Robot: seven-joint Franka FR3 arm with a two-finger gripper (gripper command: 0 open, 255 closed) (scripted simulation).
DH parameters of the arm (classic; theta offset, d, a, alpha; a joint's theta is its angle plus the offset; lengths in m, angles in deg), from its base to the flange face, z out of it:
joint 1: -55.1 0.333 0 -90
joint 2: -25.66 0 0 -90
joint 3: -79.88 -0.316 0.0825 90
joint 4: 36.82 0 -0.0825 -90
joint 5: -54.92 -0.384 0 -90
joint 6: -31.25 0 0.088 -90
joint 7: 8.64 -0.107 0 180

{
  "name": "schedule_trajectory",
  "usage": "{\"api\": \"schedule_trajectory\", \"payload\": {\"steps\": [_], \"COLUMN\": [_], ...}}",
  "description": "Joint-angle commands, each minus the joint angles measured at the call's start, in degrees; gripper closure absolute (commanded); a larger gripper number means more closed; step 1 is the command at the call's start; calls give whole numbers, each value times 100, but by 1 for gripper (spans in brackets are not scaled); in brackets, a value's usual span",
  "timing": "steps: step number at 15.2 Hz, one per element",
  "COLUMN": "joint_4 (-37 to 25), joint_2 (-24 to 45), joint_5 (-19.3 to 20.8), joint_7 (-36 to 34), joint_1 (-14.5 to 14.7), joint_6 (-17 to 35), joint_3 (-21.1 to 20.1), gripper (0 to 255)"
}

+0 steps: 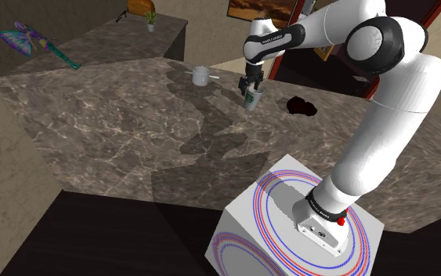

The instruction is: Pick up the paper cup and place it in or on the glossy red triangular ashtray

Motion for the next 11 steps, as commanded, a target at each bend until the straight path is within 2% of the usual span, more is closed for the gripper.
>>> {"api": "schedule_trajectory", "payload": {"steps": [1, 10, 11], "joint_4": [46, 102, 102], "joint_2": [87, 139, 139], "joint_5": [-2, -1, -1], "joint_7": [4, 3, 3], "joint_1": [-16, -27, -27], "joint_6": [138, 246, 246], "joint_3": [6, 11, 11], "gripper": [0, 0, 255]}}
